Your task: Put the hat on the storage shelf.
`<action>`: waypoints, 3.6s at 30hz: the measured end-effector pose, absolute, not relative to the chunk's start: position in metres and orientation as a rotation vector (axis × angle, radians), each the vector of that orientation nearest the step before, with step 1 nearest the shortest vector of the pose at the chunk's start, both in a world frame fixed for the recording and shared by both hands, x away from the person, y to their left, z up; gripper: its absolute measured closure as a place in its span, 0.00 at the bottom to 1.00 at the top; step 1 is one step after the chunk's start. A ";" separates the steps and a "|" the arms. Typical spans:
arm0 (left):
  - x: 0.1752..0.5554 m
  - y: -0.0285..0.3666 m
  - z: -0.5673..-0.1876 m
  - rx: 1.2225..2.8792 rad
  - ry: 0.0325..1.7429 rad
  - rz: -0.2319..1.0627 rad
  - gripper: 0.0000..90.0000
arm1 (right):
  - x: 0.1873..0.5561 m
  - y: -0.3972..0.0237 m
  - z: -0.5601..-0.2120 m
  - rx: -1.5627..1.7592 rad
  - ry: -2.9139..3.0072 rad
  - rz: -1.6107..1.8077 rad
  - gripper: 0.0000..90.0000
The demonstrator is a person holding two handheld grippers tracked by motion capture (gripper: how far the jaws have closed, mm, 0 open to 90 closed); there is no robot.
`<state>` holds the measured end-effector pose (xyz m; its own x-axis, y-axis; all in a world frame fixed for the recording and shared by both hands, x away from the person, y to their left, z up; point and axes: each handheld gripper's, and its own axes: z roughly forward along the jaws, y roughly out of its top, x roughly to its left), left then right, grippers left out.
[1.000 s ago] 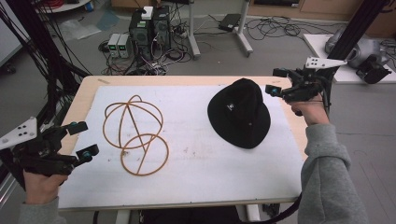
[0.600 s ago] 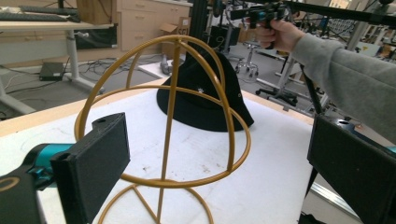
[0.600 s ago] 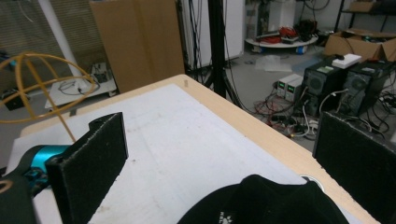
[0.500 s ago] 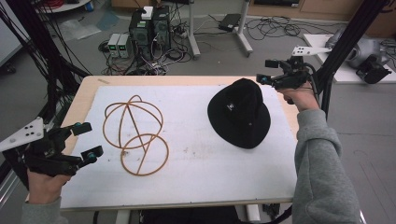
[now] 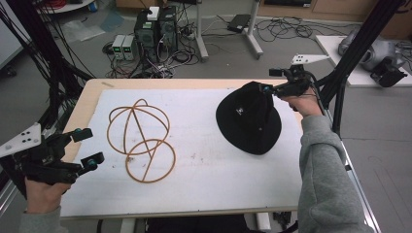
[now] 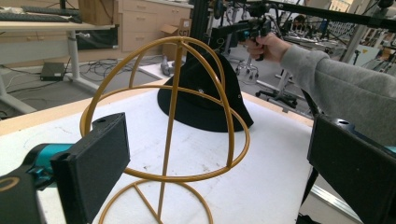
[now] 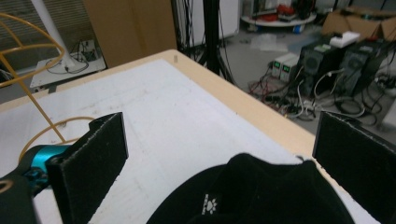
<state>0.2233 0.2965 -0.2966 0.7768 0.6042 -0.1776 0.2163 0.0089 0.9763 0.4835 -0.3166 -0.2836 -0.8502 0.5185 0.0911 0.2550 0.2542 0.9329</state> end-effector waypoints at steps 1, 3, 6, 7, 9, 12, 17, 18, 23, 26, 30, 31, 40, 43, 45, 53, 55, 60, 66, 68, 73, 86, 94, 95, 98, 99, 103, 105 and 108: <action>0.223 0.297 -0.297 1.566 0.684 0.340 0.07 | 0.484 -0.316 -0.286 0.732 2.309 1.610 0.03; 0.224 0.298 -0.297 1.566 0.687 0.330 0.07 | 0.485 -0.314 -0.289 0.740 2.323 1.595 0.03; 0.224 0.298 -0.298 1.566 0.693 0.329 0.07 | 0.487 -0.314 -0.295 0.749 2.334 1.587 0.03; 0.224 0.298 -0.299 1.568 0.693 0.328 0.07 | 0.488 -0.315 -0.297 0.752 2.335 1.589 0.03; 0.224 0.298 -0.299 1.569 0.695 0.328 0.07 | 0.489 -0.315 -0.302 0.747 2.338 1.591 0.03; 0.224 0.298 -0.301 1.575 0.702 0.323 0.07 | 0.492 -0.317 -0.308 0.743 2.353 1.585 0.03; 0.223 0.302 -0.300 1.575 0.710 0.330 0.07 | 0.497 -0.316 -0.315 0.717 2.362 1.555 0.03; 0.222 0.303 -0.300 1.572 0.713 0.331 0.07 | 0.498 -0.316 -0.317 0.713 2.361 1.552 0.03; 0.216 0.312 -0.295 1.556 0.718 0.356 0.07 | 0.503 -0.318 -0.322 0.704 2.379 1.563 0.05; 0.212 0.318 -0.294 1.531 0.722 0.366 0.07 | 0.506 -0.320 -0.326 0.721 2.383 1.569 0.05; 0.210 0.322 -0.295 1.529 0.728 0.370 0.07 | 0.509 -0.322 -0.329 0.758 2.373 1.560 0.05; 0.210 0.321 -0.295 1.529 0.731 0.366 0.07 | 0.510 -0.323 -0.330 0.771 2.373 1.568 0.05; 0.211 0.319 -0.298 1.544 0.732 0.353 0.07 | 0.511 -0.322 -0.336 0.779 2.377 1.514 0.05; 0.210 0.320 -0.298 1.535 0.730 0.335 0.07 | 0.511 -0.322 -0.336 0.773 2.366 1.516 0.05; 0.210 0.320 -0.298 1.533 0.729 0.339 0.07 | 0.512 -0.322 -0.336 0.792 2.360 1.530 0.05; 0.210 0.322 -0.299 1.523 0.733 0.335 0.07 | 0.510 -0.321 -0.338 0.830 2.347 1.482 0.07; 0.209 0.322 -0.299 1.521 0.736 0.329 0.07 | 0.510 -0.318 -0.340 0.836 2.363 1.451 0.13; 0.205 0.328 -0.296 1.505 0.733 0.339 0.07 | 0.507 -0.320 -0.338 0.834 2.312 1.463 0.35; 0.202 0.333 -0.295 1.487 0.740 0.348 0.07 | 0.507 -0.322 -0.340 0.851 2.301 1.447 0.48; 0.202 0.333 -0.295 1.487 0.742 0.350 0.07 | 0.508 -0.323 -0.342 0.859 2.302 1.453 0.52; 0.203 0.333 -0.296 1.494 0.745 0.350 0.07 | 0.508 -0.323 -0.343 0.865 2.310 1.418 0.71; 0.201 0.332 -0.294 1.490 0.743 0.353 0.07 | 0.506 -0.319 -0.340 0.898 2.286 1.338 0.95; 0.196 0.337 -0.290 1.470 0.740 0.387 0.07 | 0.503 -0.318 -0.335 0.887 2.261 1.352 0.96; 0.196 0.337 -0.290 1.469 0.740 0.388 0.07 | 0.502 -0.318 -0.333 0.886 2.252 1.357 0.96; 0.196 0.337 -0.289 1.470 0.737 0.389 0.07 | 0.499 -0.323 -0.327 0.866 2.235 1.388 0.96; 0.196 0.337 -0.289 1.472 0.737 0.387 0.07 | 0.497 -0.325 -0.324 0.865 2.232 1.398 0.96; 0.195 0.336 -0.289 1.472 0.732 0.385 0.07 | 0.489 -0.336 -0.313 0.855 2.211 1.439 0.96; 0.195 0.335 -0.288 1.477 0.727 0.383 0.07 | 0.485 -0.340 -0.309 0.850 2.201 1.448 0.96; 0.195 0.333 -0.288 1.482 0.716 0.384 0.07 | 0.477 -0.345 -0.300 0.846 2.199 1.477 0.96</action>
